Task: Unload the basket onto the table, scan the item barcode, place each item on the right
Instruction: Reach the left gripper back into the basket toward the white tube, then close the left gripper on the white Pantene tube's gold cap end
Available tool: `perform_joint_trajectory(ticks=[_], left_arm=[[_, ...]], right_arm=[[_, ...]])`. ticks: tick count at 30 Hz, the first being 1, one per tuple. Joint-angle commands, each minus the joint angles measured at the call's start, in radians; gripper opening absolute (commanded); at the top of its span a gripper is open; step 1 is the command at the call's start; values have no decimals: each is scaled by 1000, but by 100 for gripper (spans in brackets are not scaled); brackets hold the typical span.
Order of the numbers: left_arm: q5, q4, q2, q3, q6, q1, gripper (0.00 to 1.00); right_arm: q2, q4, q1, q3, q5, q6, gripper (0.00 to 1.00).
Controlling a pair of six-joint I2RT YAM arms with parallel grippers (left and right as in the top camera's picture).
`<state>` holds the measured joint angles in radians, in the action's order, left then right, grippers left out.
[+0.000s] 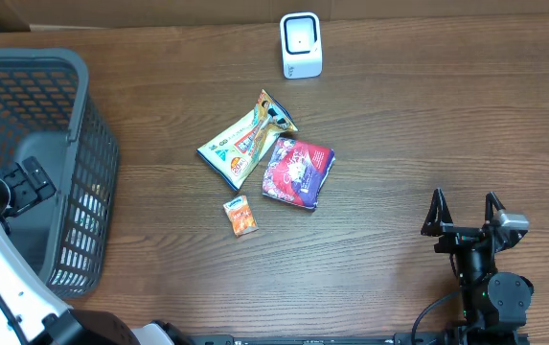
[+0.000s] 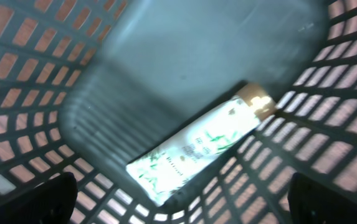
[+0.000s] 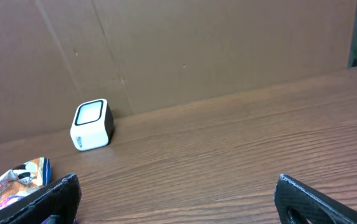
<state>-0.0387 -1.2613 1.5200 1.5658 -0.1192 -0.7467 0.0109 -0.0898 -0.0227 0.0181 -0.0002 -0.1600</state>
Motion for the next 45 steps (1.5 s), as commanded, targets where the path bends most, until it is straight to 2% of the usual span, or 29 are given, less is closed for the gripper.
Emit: perform_joint_trajectory(ticks=[1, 4, 8, 12, 21, 29, 33, 38, 45], left_arm=[[-36, 2, 12, 0, -61, -1, 100], [-34, 35, 16, 0, -110, -1, 100], [17, 80, 37, 0, -303, -1, 100], [21, 106, 108, 0, -401, -1, 99], [106, 0, 277, 0, -451, -1, 100], [64, -21, 344, -1, -492, -1, 100], [61, -21, 351, -16, -555, -1, 100], [15, 28, 356, -51, -593, -1, 100], [-38, 201, 358, -147, -603, 2, 100]], right_arm=[[-8, 5, 6, -10, -1, 3, 100], [-8, 5, 6, -10, -1, 3, 100], [-8, 5, 6, -10, -1, 3, 100], [-8, 5, 6, -10, -1, 3, 100], [-8, 5, 6, -10, -1, 3, 100], [-8, 5, 6, -10, -1, 3, 100], [-8, 5, 6, -10, -1, 3, 100], [-8, 5, 6, -10, -1, 3, 100], [-8, 5, 6, -10, -1, 3, 100]])
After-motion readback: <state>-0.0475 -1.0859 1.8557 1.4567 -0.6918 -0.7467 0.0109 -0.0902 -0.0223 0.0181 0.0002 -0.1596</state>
